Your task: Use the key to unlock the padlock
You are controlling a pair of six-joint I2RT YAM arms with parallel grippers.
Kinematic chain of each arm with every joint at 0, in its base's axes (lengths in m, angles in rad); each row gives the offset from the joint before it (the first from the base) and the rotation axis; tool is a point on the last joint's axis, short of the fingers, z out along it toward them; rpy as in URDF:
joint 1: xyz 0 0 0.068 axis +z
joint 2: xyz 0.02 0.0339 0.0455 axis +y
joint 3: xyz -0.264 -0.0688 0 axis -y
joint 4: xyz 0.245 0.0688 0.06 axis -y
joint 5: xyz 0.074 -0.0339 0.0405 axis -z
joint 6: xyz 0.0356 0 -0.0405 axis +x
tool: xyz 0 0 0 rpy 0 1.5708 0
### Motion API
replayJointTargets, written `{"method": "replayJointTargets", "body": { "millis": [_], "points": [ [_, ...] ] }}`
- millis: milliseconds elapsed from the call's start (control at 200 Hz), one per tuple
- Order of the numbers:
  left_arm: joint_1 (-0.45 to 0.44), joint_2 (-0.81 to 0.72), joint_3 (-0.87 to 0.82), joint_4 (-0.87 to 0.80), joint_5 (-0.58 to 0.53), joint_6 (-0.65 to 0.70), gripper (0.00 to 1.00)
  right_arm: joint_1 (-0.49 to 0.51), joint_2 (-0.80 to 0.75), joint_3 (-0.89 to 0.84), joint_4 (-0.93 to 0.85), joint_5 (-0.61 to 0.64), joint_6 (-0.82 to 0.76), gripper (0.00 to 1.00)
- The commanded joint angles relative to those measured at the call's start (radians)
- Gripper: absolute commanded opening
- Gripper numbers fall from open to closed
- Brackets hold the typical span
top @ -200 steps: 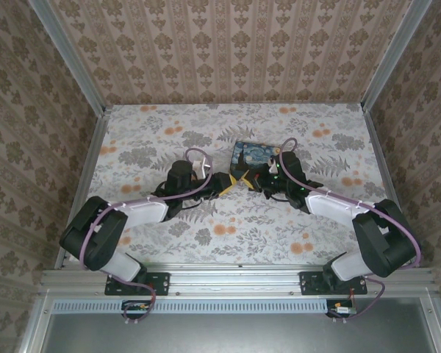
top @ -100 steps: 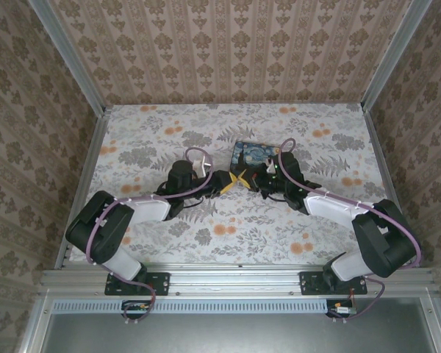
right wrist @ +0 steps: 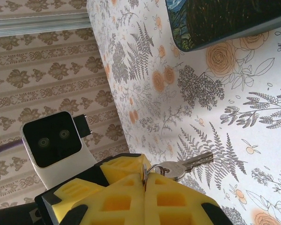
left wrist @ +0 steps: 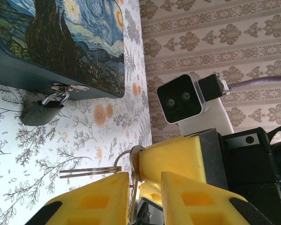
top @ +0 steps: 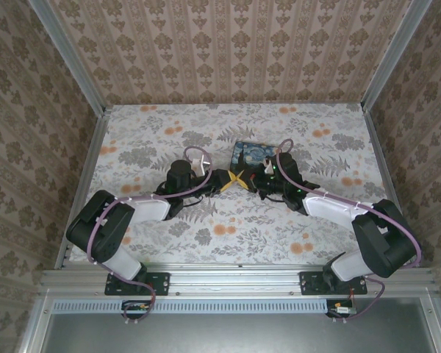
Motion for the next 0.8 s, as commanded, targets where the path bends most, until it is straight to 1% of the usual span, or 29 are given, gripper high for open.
{"method": "replayJointTargets", "body": {
  "millis": [0,65,350,420,545,650,730,795],
  "points": [
    [0.006,0.013,-0.014,0.04,0.039,-0.01,0.25,0.01,-0.023,0.023,0.023,0.021,0.017,0.0],
    [0.007,0.007,-0.017,0.017,0.037,-0.005,0.24,0.01,-0.024,0.019,0.031,0.023,0.019,0.0],
    [0.005,0.008,-0.013,0.025,0.056,-0.003,0.2,0.016,-0.022,0.022,0.048,0.036,0.016,0.0],
    [0.003,0.011,-0.011,0.029,0.057,-0.003,0.16,0.019,-0.018,0.023,0.052,0.037,0.016,0.0],
    [0.003,0.02,-0.015,0.05,0.06,-0.011,0.03,0.022,-0.017,0.027,0.055,0.034,0.014,0.0],
    [0.005,0.031,-0.018,0.057,0.069,-0.011,0.0,0.022,-0.019,0.025,0.05,0.028,0.01,0.01],
    [0.013,0.037,-0.024,0.064,0.086,0.002,0.0,0.022,-0.025,0.022,0.036,0.023,-0.005,0.05],
    [0.025,0.042,-0.028,0.066,0.118,0.024,0.0,0.013,-0.036,0.027,-0.018,0.013,-0.042,0.17]
  ]
}}
